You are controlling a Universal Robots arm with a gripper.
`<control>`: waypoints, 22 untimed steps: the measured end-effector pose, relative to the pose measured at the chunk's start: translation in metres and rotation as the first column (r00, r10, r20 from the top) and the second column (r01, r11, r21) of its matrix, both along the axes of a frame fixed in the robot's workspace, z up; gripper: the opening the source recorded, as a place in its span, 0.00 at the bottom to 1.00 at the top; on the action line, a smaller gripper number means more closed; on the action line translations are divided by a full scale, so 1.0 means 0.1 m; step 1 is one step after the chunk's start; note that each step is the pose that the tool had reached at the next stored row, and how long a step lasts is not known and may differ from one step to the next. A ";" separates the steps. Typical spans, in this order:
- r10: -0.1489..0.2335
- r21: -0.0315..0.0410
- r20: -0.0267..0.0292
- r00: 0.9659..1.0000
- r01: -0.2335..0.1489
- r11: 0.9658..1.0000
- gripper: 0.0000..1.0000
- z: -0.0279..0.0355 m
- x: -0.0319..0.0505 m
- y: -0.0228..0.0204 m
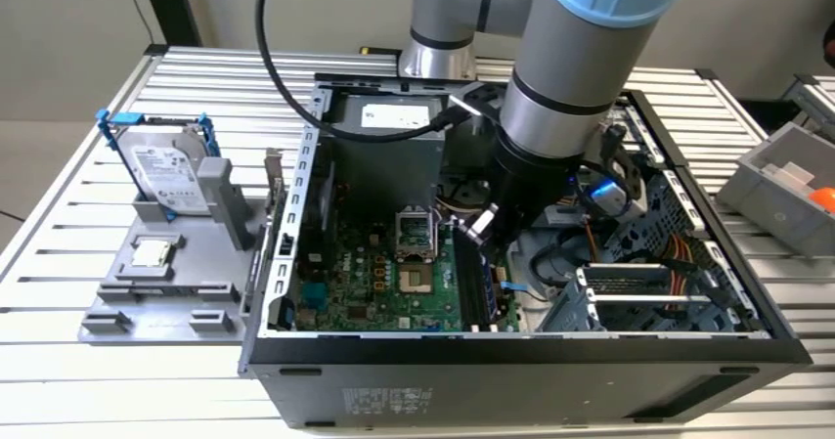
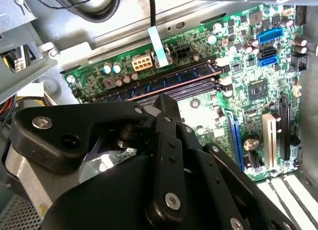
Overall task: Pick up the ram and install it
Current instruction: 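Press down the ram until it locks into place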
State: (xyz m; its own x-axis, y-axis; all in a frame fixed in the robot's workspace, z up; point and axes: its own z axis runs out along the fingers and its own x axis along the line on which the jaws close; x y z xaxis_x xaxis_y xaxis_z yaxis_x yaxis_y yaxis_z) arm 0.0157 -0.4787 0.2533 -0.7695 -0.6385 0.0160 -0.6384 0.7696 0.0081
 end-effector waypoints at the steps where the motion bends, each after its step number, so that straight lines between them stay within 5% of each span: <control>1: 0.007 0.000 0.000 1.000 -0.007 1.000 0.00 0.000 0.001 0.000; 11: 0.103 0.000 0.000 0.995 -0.103 0.995 0.00 0.000 0.005 0.000; 19: 0.179 0.000 -0.001 0.984 -0.179 0.984 0.00 0.000 0.005 0.002; 22: 0.218 0.000 -0.001 0.976 -0.218 0.976 0.00 0.000 0.005 0.002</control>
